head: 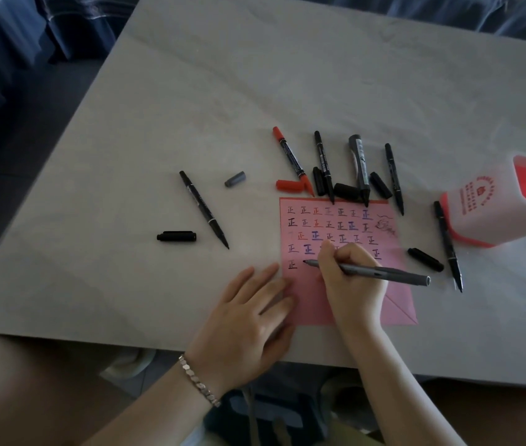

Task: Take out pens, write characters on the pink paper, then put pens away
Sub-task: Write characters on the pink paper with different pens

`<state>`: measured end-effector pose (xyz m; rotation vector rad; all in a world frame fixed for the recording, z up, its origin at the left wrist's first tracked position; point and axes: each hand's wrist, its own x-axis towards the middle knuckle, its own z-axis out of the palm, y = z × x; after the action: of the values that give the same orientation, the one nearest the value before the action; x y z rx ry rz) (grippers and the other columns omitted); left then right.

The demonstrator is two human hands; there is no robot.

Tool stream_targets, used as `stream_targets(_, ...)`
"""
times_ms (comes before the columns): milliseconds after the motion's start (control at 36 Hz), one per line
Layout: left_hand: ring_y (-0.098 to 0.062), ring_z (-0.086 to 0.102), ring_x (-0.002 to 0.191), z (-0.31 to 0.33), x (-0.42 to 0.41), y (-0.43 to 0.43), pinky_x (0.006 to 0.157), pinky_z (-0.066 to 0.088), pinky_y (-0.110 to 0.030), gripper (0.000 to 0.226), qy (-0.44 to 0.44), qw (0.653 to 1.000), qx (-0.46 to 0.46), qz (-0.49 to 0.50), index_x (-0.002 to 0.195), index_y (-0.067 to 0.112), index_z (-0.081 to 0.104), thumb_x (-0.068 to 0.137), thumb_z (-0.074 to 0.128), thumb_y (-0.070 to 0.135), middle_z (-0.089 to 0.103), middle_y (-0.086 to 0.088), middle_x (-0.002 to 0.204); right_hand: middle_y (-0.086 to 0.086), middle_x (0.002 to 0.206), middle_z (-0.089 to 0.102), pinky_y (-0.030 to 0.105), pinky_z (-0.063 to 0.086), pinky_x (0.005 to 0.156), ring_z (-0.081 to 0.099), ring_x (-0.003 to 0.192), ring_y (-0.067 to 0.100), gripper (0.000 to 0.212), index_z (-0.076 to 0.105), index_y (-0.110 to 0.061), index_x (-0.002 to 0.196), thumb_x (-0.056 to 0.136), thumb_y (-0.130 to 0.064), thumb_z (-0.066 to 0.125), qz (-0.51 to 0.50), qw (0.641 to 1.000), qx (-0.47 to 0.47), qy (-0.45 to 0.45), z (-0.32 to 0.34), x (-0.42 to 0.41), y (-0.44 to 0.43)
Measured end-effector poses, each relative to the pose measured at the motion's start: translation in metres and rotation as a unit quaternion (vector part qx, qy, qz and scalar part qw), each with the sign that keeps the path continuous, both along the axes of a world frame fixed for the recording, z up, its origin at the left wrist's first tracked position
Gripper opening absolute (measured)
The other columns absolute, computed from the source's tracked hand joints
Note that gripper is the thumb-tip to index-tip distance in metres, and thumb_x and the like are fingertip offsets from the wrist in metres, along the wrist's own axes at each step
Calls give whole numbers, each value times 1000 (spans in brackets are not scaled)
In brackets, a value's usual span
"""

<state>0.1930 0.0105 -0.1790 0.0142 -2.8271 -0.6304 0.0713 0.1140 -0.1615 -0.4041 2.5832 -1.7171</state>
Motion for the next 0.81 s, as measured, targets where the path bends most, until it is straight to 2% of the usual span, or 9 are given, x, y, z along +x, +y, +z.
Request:
stream_targets(194, -19, 42, 125, 0, 0, 0, 107, 29, -37, 28, -2, 1000, -1, -1, 104, 18, 63, 83, 50, 33, 62, -3, 119, 2, 45, 50, 13, 34, 44, 48, 48, 10, 36, 48, -14, 50, 84, -13, 62, -12, 1000, 12, 6, -1, 0, 0)
stream_targets(528, -20, 43, 125, 0, 1, 0, 106, 30, -39, 29, -15, 1000, -2, -3, 105, 18, 63, 84, 50, 33, 61, -3, 120, -4, 43, 46, 13, 33, 42, 47, 43, 4, 41, 44, -21, 48, 83, -9, 62, -18, 1000, 0, 2, -1, -1, 1)
stream_targets(639, -20, 44, 124, 1, 1, 1, 107, 29, -38, 29, -17, 1000, -4, -3, 105, 18, 63, 84, 50, 34, 61, -3, 120, -4, 43, 48, 10, 36, 42, 49, 42, 2, 37, 46, -13, 48, 82, -6, 60, -16, 1000, -6, -9, -1, 0, 2)
stream_targets(722, -20, 45, 124, 0, 0, 0, 107, 29, -38, 29, -16, 1000, -2, -3, 105, 18, 63, 84, 50, 33, 61, -3, 120, 6, 43, 50, 11, 36, 43, 49, 45, 9, 35, 49, -8, 49, 82, -5, 61, -23, 1000, -5, -10, -2, 0, 2)
stream_targets(806, -20, 43, 124, 0, 0, 0, 107, 29, -38, 29, -12, 1000, 0, -3, 104, 18, 64, 84, 49, 33, 61, -3, 120, 21, 47, 54, 18, 36, 43, 48, 48, 21, 34, 49, -3, 51, 82, -7, 61, -28, 1000, -3, -7, -1, 0, 2)
